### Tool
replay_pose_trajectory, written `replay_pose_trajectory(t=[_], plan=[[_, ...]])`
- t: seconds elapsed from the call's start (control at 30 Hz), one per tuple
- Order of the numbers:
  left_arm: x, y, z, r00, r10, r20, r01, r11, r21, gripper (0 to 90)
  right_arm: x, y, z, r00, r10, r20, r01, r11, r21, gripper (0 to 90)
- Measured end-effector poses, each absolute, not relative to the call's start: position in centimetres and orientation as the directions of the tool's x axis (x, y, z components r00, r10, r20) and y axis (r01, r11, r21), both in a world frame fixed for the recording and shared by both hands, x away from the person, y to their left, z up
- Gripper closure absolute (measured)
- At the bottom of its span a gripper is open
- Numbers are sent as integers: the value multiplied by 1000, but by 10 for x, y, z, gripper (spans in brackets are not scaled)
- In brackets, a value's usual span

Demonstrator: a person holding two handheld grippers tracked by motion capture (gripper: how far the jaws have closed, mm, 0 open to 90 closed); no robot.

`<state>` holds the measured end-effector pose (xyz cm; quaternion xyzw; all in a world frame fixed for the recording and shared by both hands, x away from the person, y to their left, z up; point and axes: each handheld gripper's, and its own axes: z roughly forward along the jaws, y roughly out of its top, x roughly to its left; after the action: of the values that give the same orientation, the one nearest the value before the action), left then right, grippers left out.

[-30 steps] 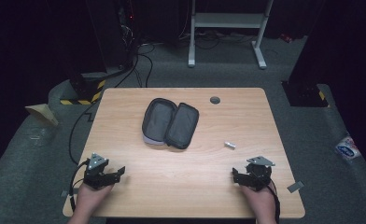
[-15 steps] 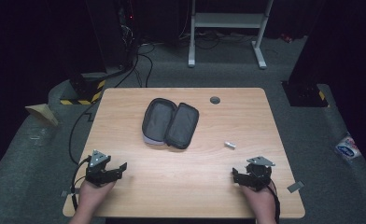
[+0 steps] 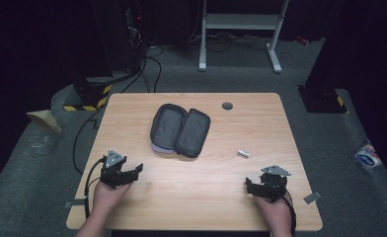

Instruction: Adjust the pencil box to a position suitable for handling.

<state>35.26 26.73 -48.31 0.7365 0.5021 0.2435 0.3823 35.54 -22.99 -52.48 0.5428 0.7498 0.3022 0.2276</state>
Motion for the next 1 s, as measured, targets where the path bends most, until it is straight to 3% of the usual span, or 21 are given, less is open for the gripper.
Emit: replay_pose_trajectory(t=[0.37,1.0], plan=[[376,254,-470,388,921,-27,549,-207,810,309,355,-230,-525,-308,951,-13,677,228,700,89],[447,232,-478,334,942,-44,582,-169,795,466,355,-230,-525,-311,950,-15,675,232,701,91]])
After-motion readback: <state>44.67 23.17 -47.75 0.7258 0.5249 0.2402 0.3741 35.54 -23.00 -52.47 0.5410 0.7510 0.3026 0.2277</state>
